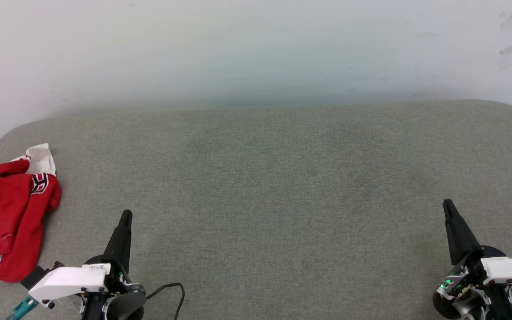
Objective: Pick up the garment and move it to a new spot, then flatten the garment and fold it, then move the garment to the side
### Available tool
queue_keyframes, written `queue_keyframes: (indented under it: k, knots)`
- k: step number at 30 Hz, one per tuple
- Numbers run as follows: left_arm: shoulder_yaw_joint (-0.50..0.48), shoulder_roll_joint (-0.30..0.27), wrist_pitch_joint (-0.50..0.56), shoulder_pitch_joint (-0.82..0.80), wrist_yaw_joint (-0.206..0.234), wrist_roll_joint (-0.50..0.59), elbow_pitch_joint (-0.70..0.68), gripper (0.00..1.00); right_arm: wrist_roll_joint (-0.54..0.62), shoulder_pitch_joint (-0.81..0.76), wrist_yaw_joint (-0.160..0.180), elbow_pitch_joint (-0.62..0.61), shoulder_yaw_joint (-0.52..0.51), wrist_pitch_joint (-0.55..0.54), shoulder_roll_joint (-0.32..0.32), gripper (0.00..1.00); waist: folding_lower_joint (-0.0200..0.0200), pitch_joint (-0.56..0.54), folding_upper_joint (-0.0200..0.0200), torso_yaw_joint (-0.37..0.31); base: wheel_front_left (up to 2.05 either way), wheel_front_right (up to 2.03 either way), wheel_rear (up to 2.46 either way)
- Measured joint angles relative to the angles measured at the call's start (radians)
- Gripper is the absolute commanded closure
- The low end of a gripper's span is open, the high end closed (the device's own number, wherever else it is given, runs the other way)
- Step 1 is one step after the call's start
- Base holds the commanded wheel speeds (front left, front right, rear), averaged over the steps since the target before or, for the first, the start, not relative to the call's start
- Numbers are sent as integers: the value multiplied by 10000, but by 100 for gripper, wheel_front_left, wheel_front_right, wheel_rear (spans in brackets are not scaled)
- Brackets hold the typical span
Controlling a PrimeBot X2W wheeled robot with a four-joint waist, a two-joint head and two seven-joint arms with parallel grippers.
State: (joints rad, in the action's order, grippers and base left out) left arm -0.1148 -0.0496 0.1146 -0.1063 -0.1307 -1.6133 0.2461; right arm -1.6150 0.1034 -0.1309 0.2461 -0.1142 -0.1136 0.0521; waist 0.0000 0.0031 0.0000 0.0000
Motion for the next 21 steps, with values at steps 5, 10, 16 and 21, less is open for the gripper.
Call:
queue_keyframes:
  k: [5,10,16,21]
  knots:
    - [0,0,0,0,0,0,0,100,0,0,2,0,0,0,0,100,0,0,0,0,0,0,0]
    - [0,0,0,0,0,0,0,100,0,0,2,0,0,0,0,100,0,0,0,0,0,0,0]
    - [0,0,0,0,0,0,0,100,0,0,2,0,0,0,0,100,0,0,0,0,0,0,0]
    - [12,6,-2,37,0,0,75,0,-2,-53,2,71,4,0,-4,0,0,0,0,0,0,0,0]
